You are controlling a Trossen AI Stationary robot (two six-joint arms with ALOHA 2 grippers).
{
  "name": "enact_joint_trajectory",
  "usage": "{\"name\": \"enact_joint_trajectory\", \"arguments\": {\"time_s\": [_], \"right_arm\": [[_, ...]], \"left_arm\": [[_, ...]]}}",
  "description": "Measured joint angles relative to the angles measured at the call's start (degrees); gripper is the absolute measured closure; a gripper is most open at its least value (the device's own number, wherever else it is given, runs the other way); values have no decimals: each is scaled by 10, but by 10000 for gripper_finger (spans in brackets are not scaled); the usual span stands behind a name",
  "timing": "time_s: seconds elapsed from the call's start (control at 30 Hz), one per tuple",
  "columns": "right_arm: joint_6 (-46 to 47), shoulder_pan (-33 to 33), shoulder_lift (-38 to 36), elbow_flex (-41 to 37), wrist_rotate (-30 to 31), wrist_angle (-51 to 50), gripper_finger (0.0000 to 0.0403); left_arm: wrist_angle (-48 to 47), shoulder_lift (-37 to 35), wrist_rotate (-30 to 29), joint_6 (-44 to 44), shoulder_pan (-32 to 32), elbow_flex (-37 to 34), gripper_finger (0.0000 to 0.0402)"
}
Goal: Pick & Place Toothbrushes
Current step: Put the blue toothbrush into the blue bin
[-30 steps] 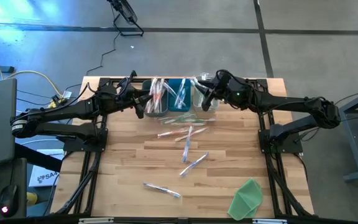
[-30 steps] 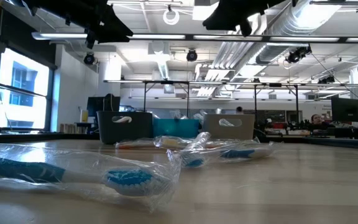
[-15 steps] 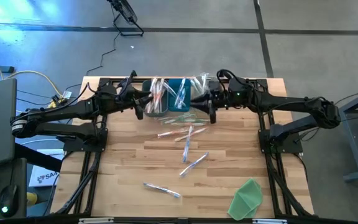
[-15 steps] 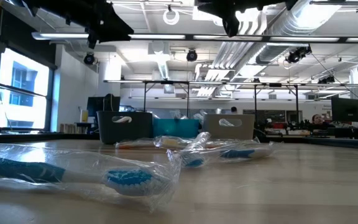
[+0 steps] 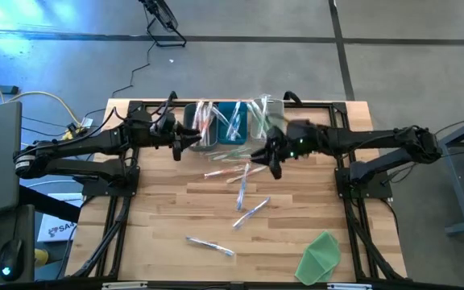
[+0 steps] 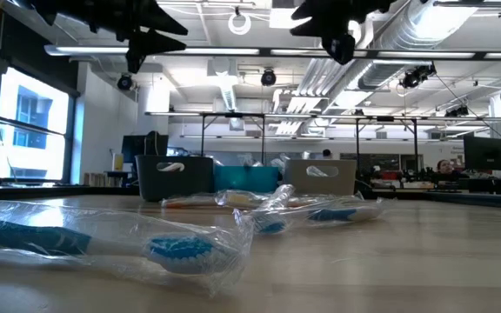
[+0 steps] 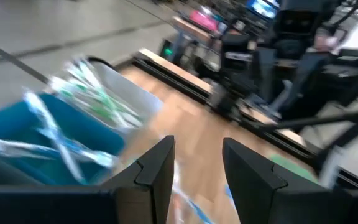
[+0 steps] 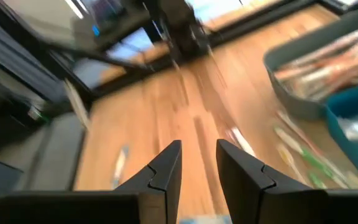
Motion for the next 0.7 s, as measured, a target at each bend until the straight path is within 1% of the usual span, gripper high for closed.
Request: {"name": "enact_joint_trajectory", "arguments": {"time_s": [0.17, 0.23, 0.3, 0.4, 0.6, 0.7], "right_arm": [[-7, 51, 0, 0, 101, -47, 310], [22, 66, 0, 0, 145, -48, 310], [63, 77, 0, 0, 179, -48, 310], [112, 91, 0, 0, 208, -48, 310], [123, 128, 8, 0, 247, -44, 310], [173, 147, 17, 0, 263, -43, 310]], "left_arm": [[-17, 0, 59, -27, 0, 0, 268], [-18, 0, 74, -31, 0, 0, 268], [-18, 0, 77, -32, 0, 0, 268], [-18, 0, 77, -32, 0, 0, 268], [-18, 0, 66, -31, 0, 0, 268], [-18, 0, 65, -41, 0, 0, 268]]}}
